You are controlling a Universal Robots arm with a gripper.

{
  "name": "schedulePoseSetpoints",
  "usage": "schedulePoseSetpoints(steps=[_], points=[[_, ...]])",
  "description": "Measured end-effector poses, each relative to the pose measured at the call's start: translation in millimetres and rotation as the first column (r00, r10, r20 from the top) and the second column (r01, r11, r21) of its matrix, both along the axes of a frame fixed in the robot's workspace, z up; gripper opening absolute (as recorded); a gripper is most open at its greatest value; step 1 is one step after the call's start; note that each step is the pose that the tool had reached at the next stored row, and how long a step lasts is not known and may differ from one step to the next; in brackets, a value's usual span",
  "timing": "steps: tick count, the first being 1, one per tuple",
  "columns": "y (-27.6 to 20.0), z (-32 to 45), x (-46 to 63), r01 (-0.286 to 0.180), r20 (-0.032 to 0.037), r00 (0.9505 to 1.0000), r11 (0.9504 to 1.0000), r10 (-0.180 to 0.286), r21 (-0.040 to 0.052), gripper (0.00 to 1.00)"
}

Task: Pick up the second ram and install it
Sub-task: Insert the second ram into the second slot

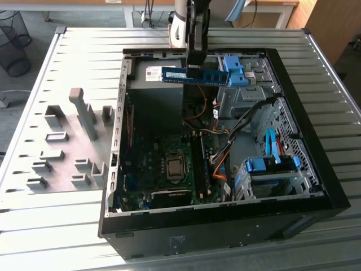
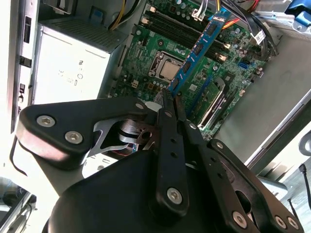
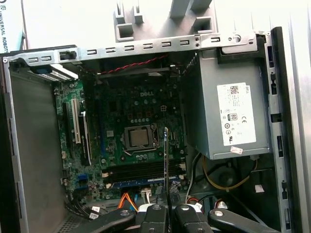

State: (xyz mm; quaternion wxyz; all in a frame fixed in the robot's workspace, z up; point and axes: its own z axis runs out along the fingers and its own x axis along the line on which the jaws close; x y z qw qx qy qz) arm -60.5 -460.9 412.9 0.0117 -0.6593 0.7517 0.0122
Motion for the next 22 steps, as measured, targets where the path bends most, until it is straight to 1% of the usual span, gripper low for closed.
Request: schedulePoseSetpoints(steps=[22], points=[[0.0,-0.6,0.0,0.015,0.0000,0.9999,0.9999,-0.015,0.0000,0.13]])
